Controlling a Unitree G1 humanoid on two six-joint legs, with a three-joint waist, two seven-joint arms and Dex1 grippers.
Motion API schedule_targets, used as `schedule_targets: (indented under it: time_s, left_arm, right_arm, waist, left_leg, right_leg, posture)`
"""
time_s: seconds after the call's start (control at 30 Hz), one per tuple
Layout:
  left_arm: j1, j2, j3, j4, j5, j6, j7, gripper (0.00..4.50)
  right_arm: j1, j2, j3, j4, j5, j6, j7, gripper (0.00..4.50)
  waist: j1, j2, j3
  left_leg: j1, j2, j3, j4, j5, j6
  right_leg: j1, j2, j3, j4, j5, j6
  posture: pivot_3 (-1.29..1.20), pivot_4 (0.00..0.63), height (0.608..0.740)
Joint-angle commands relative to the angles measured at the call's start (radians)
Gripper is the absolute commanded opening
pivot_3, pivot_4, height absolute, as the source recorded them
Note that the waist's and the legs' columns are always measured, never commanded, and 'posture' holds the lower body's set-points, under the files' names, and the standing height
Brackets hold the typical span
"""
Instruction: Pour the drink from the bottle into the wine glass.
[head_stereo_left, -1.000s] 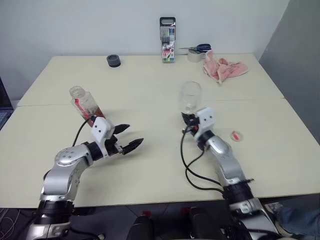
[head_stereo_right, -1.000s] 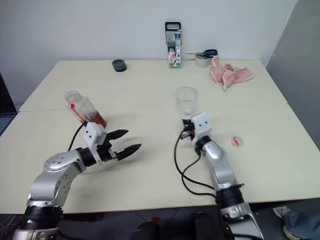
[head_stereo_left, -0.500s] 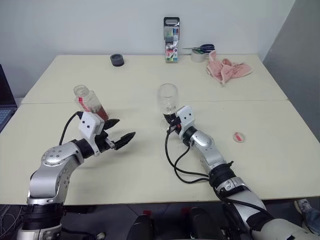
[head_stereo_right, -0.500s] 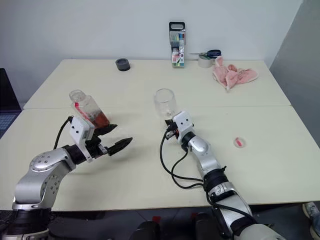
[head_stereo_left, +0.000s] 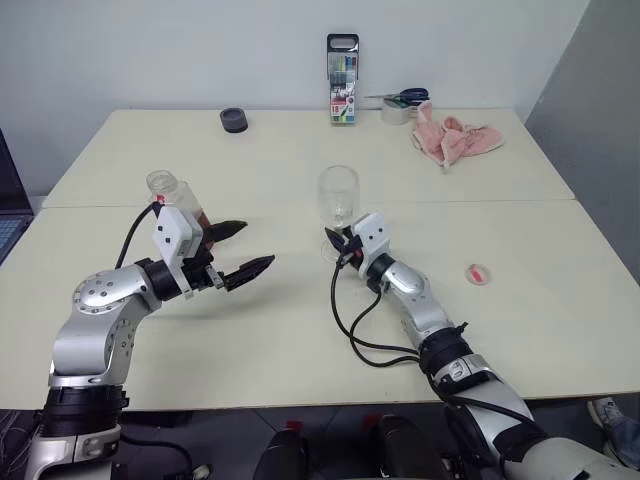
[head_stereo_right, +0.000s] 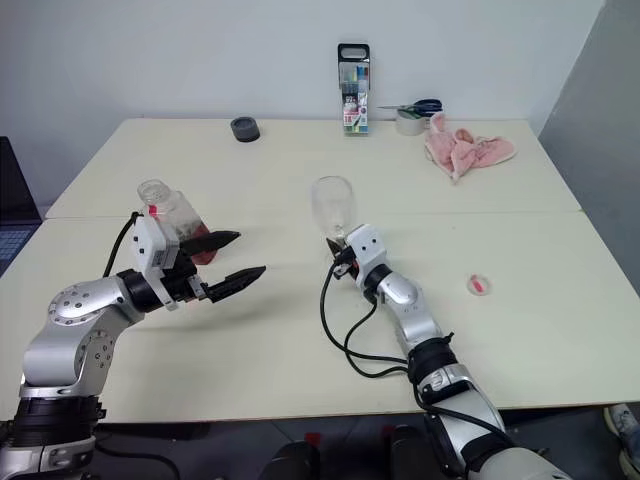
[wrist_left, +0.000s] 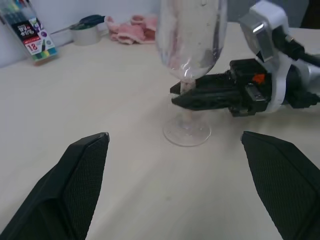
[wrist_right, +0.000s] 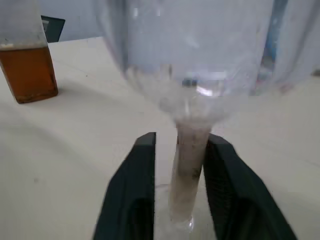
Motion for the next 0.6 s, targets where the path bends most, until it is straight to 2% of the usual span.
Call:
schedule_targets:
  time_s: [0.03, 0.2, 0.23, 0.47, 0.6]
  left_arm:
    - [-0.041, 0.002, 0.000, -0.018, -0.012, -0.026, -0.004, 4.50]
    - [-0.060, -0.014, -0.013, -0.034, -0.011, -0.026, 0.014, 4.50]
    - [-0.060, -0.019, -0.012, -0.038, -0.011, -0.030, 0.018, 4.50]
    - [-0.024, -0.051, -0.007, -0.073, -0.015, -0.001, 0.076, 4.50]
    - [0.055, -0.076, 0.017, -0.093, 0.008, -0.006, 0.153, 4.50]
  right_arm:
    - [0.002, 0.001, -0.009, -0.045, 0.011, -0.002, 0.015, 2.52]
    - [0.019, 0.001, -0.009, -0.077, 0.014, 0.010, 0.022, 4.33]
    - [0.023, -0.001, -0.009, -0.086, 0.015, 0.014, 0.024, 4.46]
    - [0.073, -0.061, -0.012, -0.190, 0.013, 0.075, 0.057, 4.46]
    - [0.158, -0.153, 0.004, -0.374, 0.037, 0.207, 0.145, 4.46]
  waist:
    - [-0.002, 0.000, 0.000]
    - [-0.004, 0.000, 0.000]
    - [-0.004, 0.000, 0.000]
    - [-0.003, 0.000, 0.000]
    - [-0.003, 0.000, 0.000]
  left_leg:
    - [0.000, 0.000, 0.000, 0.000, 0.000, 0.000]
    - [0.000, 0.000, 0.000, 0.000, 0.000, 0.000]
    - [0.000, 0.000, 0.000, 0.000, 0.000, 0.000]
    - [0.000, 0.000, 0.000, 0.000, 0.000, 0.000]
    - [0.000, 0.000, 0.000, 0.000, 0.000, 0.000]
  right_leg:
    - [0.000, 0.000, 0.000, 0.000, 0.000, 0.000]
    - [0.000, 0.000, 0.000, 0.000, 0.000, 0.000]
    - [0.000, 0.000, 0.000, 0.000, 0.000, 0.000]
    - [0.000, 0.000, 0.000, 0.000, 0.000, 0.000]
    - [0.000, -0.001, 0.000, 0.000, 0.000, 0.000]
  posture:
    - [0.00, 0.150, 0.740]
    - [0.00, 0.150, 0.740]
    - [0.00, 0.150, 0.740]
    - [0.00, 0.150, 0.740]
    - [0.00, 0.150, 0.740]
